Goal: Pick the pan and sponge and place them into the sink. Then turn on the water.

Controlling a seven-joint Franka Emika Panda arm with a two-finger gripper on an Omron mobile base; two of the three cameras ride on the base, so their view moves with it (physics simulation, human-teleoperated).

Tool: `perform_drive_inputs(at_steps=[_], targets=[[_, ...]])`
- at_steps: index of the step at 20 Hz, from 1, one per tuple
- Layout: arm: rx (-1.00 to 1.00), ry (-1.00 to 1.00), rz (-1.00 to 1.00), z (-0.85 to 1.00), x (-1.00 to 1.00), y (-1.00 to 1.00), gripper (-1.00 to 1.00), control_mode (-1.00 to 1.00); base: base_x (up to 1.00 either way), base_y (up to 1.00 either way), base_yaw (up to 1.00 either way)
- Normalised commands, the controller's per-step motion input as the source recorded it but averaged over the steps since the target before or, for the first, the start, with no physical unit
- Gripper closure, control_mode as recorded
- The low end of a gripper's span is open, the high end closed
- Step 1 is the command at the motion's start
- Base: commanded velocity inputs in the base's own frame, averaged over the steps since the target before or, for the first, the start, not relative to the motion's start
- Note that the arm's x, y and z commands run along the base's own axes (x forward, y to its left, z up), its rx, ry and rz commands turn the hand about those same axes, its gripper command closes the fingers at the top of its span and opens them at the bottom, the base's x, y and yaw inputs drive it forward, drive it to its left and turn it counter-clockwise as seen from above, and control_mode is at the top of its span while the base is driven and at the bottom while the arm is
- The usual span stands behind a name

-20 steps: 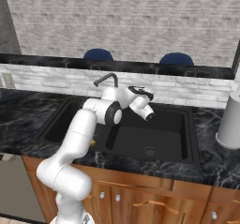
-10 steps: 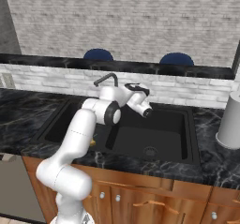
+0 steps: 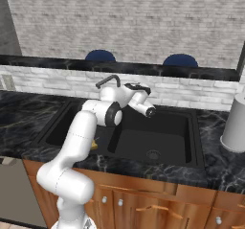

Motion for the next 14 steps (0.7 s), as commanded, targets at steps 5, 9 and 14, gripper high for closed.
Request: perform_drive_inputs(at_steps=[5,9,14], targets=[[0.06,0.18,-0.1,-0.01,0.0,-0.7,1.0,-1.0,0.0,0.0,0.0],[0.05,0.16,-0.1,-0.06,0.0,-0.71,1.0,-1.0,0.0,0.0,0.0],[0.05,0.08,-0.09,-0.06,-0.03,-0.53,1.0,-1.0,0.0,0.0,0.0]])
